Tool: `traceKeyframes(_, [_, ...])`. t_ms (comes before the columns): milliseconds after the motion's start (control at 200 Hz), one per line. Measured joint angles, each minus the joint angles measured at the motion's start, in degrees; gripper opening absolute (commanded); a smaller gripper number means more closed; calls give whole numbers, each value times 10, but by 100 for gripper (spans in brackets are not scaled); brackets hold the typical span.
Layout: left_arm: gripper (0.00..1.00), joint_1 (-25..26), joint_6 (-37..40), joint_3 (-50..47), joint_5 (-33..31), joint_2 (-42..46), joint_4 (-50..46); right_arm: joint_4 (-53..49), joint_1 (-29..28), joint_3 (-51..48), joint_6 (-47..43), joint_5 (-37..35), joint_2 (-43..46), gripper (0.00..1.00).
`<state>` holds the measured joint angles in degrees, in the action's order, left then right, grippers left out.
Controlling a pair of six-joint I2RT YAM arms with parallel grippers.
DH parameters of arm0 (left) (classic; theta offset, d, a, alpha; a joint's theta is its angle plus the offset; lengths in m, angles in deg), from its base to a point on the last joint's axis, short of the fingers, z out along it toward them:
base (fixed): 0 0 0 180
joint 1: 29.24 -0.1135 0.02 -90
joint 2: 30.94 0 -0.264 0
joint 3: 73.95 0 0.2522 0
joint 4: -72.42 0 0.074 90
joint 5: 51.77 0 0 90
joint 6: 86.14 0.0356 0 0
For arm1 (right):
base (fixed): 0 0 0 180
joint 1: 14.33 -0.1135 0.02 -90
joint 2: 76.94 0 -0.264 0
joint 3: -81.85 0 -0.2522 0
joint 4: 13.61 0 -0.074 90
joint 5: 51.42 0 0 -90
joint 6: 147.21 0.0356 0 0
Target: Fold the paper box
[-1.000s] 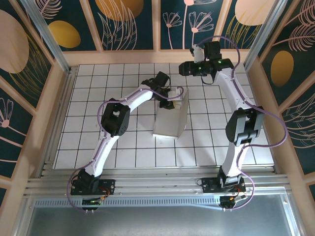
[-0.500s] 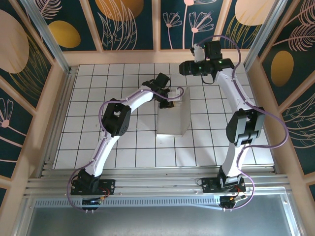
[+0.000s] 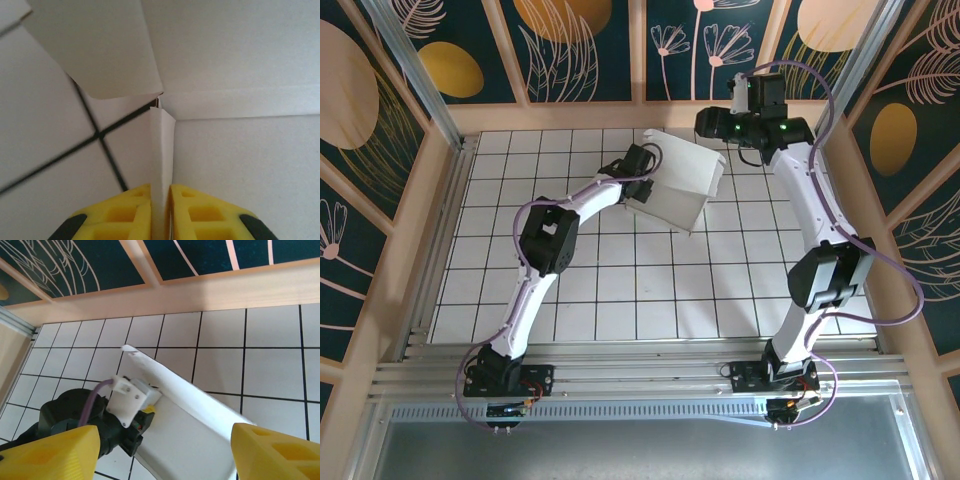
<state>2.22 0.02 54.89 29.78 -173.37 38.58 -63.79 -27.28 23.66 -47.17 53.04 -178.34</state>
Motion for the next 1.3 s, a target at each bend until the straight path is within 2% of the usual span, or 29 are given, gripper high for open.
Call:
traceKeyframes(105, [34,0,-93,-85,-4,46,43,-1,2,-7,7,-5,0,71])
traceKeyframes(175, [47,1,-137,-144,3,78,70,-2,2,-14,8,-8,0,71])
traceKeyframes(300, [48,2,-183,-227,26,133,111,0,6,-35,-7,-6,0,72])
traceKeyframes(475, [59,-3,-189,-286,85,246,129,30,39,-121,-63,18,15,69])
traceKeyframes(616, [58,-54,-135,-268,229,314,134,72,65,-207,-137,52,25,69])
traceKeyframes(696, [58,-97,-65,-223,309,305,107,84,67,-236,-174,67,24,68])
traceKeyframes(771, [58,-125,-1,-172,351,279,67,92,68,-246,-203,80,19,67])
traceKeyframes(901, [58,-135,97,-70,390,201,-3,118,73,-238,-238,91,-7,64])
traceKeyframes(1041, [60,-129,164,49,414,101,-67,130,77,-199,-261,95,-62,60])
traceKeyframes(1196, [61,-126,201,66,414,59,-82,136,77,-174,-275,97,-97,54])
traceKeyframes(1301, [61,-126,211,67,414,50,-80,142,77,-173,-281,103,-101,45])
